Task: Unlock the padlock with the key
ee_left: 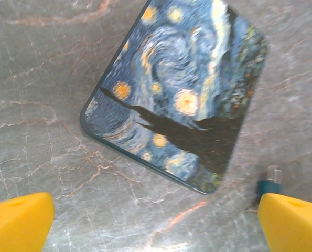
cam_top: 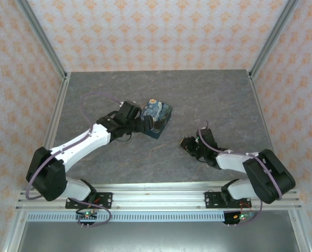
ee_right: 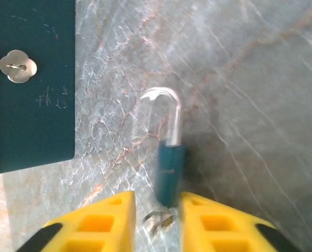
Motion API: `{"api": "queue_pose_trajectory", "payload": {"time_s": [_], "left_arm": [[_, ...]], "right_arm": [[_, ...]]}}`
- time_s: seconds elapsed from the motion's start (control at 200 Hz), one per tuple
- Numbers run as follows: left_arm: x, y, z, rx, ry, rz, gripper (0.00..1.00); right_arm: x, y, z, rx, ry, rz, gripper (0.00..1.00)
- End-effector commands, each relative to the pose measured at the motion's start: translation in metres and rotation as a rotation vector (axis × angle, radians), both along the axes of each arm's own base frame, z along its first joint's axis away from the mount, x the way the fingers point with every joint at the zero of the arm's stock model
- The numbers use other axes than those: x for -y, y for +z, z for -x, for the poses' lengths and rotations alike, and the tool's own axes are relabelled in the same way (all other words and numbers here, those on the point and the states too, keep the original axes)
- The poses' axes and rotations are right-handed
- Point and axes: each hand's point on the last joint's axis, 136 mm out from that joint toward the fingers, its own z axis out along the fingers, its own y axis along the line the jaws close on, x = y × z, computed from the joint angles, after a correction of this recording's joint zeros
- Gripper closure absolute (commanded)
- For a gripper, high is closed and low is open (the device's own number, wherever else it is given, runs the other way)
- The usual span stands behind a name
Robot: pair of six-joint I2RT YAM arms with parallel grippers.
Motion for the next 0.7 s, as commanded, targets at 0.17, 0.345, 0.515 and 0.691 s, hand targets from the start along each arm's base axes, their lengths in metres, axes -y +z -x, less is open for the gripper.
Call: {"api": "queue_pose_trajectory", "payload": {"time_s": [0.17,0.345,0.515,0.691], "left_arm": [[-0.02,0.052,0.017,0.076,0.019,0.009,0.0],[-0.06,0.075,0.012,0.175,0.123,-0.086,0.0],[-0.12,0.107,0.006,0.374,0.286,-0.275,0.0],[-0.172,0.132,0.006,0.603,0.419,-0.525,0.0]], "right_arm": [[0.04,0.025,0.023,0.024,-0.042,0.163,0.36],[0.065,0.077,0.015,0.139,-0.106,0.272,0.01],[0.114,0.139,-0.012,0.281,-0.305,0.517,0.01],[0.164,0.202,-0.041,0.553,-0.566,0.783,0.01]]}}
